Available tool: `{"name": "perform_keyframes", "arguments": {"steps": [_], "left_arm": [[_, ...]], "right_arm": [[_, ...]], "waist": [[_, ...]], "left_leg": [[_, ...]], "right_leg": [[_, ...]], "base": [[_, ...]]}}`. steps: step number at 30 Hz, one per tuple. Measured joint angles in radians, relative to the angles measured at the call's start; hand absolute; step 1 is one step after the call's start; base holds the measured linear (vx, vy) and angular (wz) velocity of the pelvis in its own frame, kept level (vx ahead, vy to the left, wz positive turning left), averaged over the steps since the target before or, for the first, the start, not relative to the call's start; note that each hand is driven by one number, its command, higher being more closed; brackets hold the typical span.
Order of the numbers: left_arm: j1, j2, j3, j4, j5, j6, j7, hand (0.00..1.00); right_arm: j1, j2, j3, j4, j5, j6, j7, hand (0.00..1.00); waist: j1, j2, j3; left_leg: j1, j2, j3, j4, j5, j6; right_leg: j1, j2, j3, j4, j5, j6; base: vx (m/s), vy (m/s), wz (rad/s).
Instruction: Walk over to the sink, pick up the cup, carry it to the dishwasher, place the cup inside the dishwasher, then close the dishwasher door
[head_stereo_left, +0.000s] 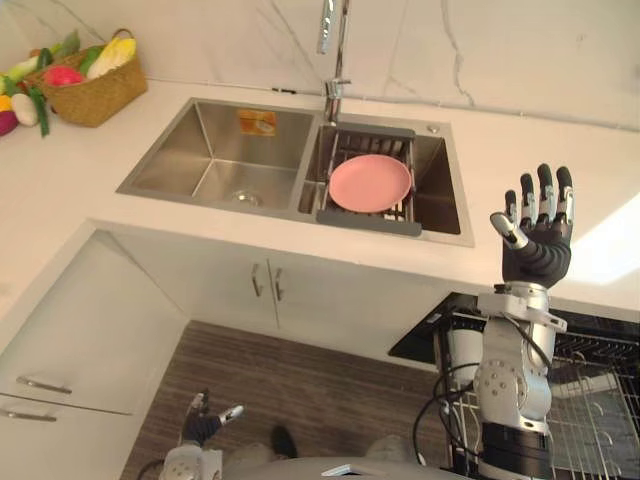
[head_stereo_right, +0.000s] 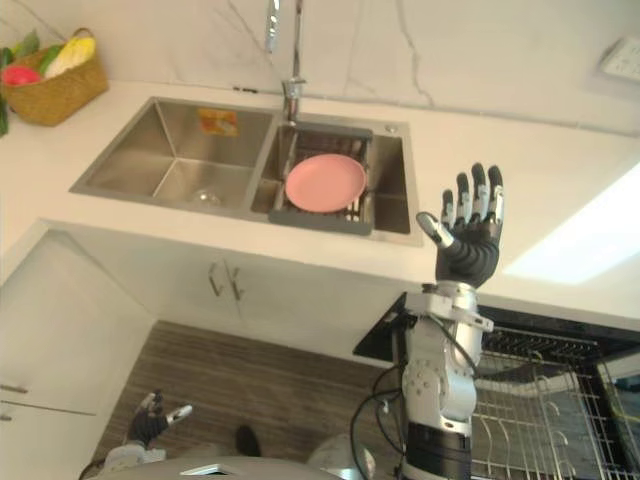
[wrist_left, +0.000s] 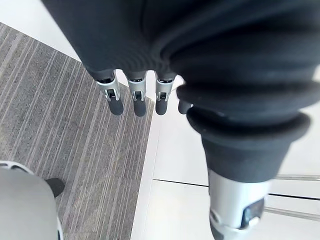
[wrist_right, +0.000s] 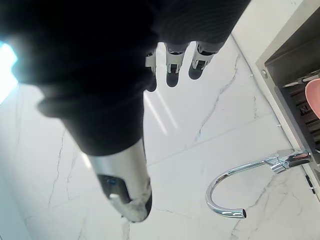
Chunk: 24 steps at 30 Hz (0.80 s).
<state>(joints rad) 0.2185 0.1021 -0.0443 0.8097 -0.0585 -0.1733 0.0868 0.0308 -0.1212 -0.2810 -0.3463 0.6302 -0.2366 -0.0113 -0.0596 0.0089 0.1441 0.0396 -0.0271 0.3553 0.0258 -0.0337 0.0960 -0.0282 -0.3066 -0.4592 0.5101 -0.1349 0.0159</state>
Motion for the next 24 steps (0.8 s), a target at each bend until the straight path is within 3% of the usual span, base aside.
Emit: {"name": "perform_keyframes", "arguments": {"steps": [4,6,10,11,12,19,22,24], "left_arm": [[-0.008,0.014,0.004,0.019,-0.007,0.004,-0.008,0.00],[-0.012,0.013,0.004,0.032,-0.009,0.003,-0.012,0.00],[-0.018,0.001,0.012,0.064,-0.009,-0.001,-0.040,0.00],[-0.018,-0.006,0.027,0.066,-0.008,-0.005,-0.050,0.00],[-0.006,-0.023,0.044,0.067,0.004,-0.033,-0.069,0.00],[0.001,-0.026,0.054,0.075,-0.003,-0.035,-0.074,0.00],[0.001,-0.031,0.084,0.092,-0.048,-0.038,-0.087,0.00],[0.001,-0.035,0.122,0.114,-0.109,-0.045,-0.102,0.00]], "right_arm": [[-0.001,-0.001,0.001,-0.034,0.001,-0.003,0.000,0.00],[-0.026,-0.006,0.000,-0.031,0.002,-0.006,-0.007,0.00],[-0.026,-0.007,-0.032,-0.033,-0.001,-0.009,-0.048,0.00],[-0.026,-0.007,-0.041,-0.033,-0.009,-0.010,-0.068,0.00],[-0.002,0.013,-0.047,-0.032,-0.008,-0.010,-0.089,0.00],[-0.002,0.013,-0.041,-0.032,0.004,-0.007,-0.074,0.00],[-0.005,0.013,-0.033,-0.029,0.039,0.011,-0.041,0.00],[-0.021,0.010,-0.026,-0.021,0.073,0.050,-0.018,0.00]], "waist": [[0.003,-0.026,-0.014],[0.010,-0.024,-0.017],[-0.007,-0.018,-0.021],[-0.006,-0.018,-0.022],[-0.027,-0.029,-0.036],[-0.024,-0.026,-0.059],[-0.006,-0.027,-0.066],[0.003,-0.027,-0.068]], "left_leg": [[0.001,0.002,0.021,-0.003,0.009,-0.014],[0.017,0.016,0.059,-0.043,0.033,-0.048],[0.056,0.033,0.068,-0.112,0.091,-0.065],[0.058,0.040,0.070,-0.112,0.092,-0.068],[0.064,0.030,0.103,-0.113,0.088,-0.064],[0.041,0.032,0.083,-0.113,0.094,-0.064],[0.032,0.039,0.080,-0.113,0.096,-0.067],[0.028,0.044,0.075,-0.113,0.099,-0.071]], "right_leg": [[0.027,0.036,0.007,-0.226,0.072,0.038],[0.063,0.073,0.015,-0.342,0.089,0.078],[0.069,0.112,0.007,-0.376,0.102,0.079],[0.079,0.123,0.007,-0.398,0.115,0.074],[0.098,0.138,0.039,-0.469,0.166,0.083],[0.098,0.138,0.028,-0.489,0.172,0.077],[0.097,0.144,0.024,-0.502,0.176,0.069],[0.096,0.150,0.019,-0.510,0.177,0.067]], "base": [[-0.04,-0.088,-0.19],[-0.06,-0.162,-0.53],[0.00,-0.097,-0.15],[0.01,-0.048,-0.05],[0.01,-0.029,-0.04],[0.00,-0.001,0.07],[0.01,-0.004,0.04],[0.01,-0.014,0.02]]}}
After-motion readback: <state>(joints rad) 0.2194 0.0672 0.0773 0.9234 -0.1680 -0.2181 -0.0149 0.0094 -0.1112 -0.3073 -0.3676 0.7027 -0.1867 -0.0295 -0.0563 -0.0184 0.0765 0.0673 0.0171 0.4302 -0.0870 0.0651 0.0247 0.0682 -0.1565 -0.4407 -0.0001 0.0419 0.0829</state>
